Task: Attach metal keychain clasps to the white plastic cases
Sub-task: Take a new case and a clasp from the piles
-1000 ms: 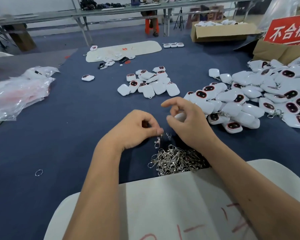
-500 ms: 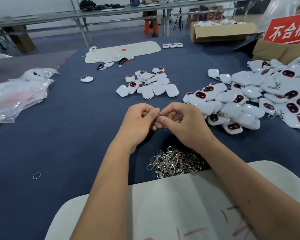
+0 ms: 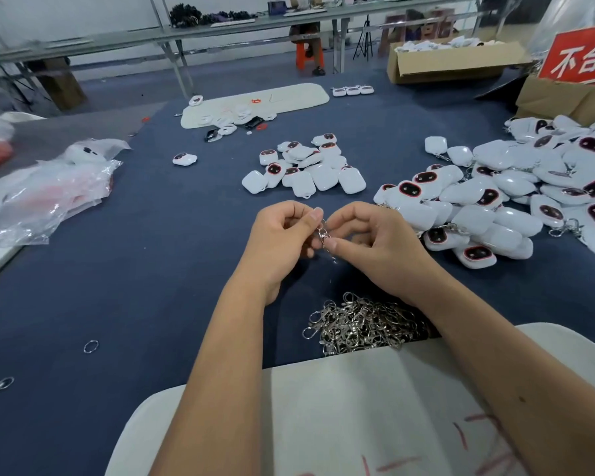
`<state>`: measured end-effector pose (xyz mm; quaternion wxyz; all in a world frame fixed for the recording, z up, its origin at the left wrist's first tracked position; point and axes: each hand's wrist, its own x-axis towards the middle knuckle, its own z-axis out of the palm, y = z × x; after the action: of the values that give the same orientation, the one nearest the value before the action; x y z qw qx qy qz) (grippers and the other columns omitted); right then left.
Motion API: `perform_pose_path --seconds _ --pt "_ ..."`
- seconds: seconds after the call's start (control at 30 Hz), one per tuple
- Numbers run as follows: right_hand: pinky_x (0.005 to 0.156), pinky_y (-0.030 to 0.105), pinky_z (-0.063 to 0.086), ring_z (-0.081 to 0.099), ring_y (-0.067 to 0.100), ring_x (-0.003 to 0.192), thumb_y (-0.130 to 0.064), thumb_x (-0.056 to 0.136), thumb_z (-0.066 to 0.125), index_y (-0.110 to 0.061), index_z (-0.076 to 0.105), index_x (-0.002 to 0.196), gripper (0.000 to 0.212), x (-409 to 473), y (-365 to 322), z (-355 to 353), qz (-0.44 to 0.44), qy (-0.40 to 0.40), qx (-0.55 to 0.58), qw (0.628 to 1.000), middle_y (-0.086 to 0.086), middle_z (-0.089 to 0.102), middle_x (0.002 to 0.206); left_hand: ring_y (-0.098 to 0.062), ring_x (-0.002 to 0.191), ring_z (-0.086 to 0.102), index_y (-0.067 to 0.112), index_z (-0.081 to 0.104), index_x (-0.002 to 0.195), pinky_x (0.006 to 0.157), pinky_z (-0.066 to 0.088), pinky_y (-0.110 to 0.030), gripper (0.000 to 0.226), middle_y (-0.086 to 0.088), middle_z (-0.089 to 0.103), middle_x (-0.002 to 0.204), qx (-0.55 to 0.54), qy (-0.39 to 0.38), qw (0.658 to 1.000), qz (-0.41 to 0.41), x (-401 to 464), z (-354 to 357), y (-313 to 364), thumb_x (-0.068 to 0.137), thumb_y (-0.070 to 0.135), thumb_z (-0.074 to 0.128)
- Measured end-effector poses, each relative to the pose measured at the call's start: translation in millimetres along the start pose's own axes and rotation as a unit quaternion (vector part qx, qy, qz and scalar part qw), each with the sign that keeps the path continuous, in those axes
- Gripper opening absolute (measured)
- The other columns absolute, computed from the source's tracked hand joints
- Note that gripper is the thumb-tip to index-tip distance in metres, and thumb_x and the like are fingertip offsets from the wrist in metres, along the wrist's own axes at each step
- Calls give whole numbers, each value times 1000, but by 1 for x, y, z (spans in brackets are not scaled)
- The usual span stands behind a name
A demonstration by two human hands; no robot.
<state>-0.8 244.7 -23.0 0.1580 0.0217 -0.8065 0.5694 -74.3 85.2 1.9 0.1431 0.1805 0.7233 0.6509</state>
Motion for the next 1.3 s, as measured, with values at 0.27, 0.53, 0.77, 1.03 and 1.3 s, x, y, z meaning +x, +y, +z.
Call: perform_pose_path --seconds 0.27,0.53,0.77,1.03,1.3 --pt "50 15 37 45 3 52 -19 90 77 -18 76 78 12 -1 -2 -3 -8 39 69 997 -9 59 59 -10 69 64 11 67 88 56 49 -24 29 3 71 80 -91 23 995 -31 0 0 6 108 25 51" --pt "56 13 37 44 3 56 -25 91 78 -25 78 89 3 -2 -2 -1 -30 89 23 995 -13 67 74 -2 69 54 19 71 79 67 48 -20 25 10 63 71 16 4 1000 16 -1 6 4 101 30 65" --pt "57 9 40 50 -3 55 -15 96 72 -21 77 83 15 0 -4 0 -21 96 25 995 -15 68 66 -19 78 49 16 72 81 75 43 -36 25 -3 60 78 -15 -32 999 14 -2 9 6 102 27 64" --pt "43 12 31 38 4 47 -10 102 65 -12 76 92 15 0 -8 -3 24 119 108 987 -15 55 55 -16 81 56 17 72 85 74 50 -31 18 0 66 83 -36 -47 997 48 -1 8 4 99 10 65" --pt "44 14 28 34 5 46 -15 99 67 -22 77 79 24 -1 -7 -2 17 122 111 986 -14 53 53 -16 75 55 23 75 82 76 52 -37 8 -8 65 77 32 -40 992 112 -1 7 2 89 22 70"
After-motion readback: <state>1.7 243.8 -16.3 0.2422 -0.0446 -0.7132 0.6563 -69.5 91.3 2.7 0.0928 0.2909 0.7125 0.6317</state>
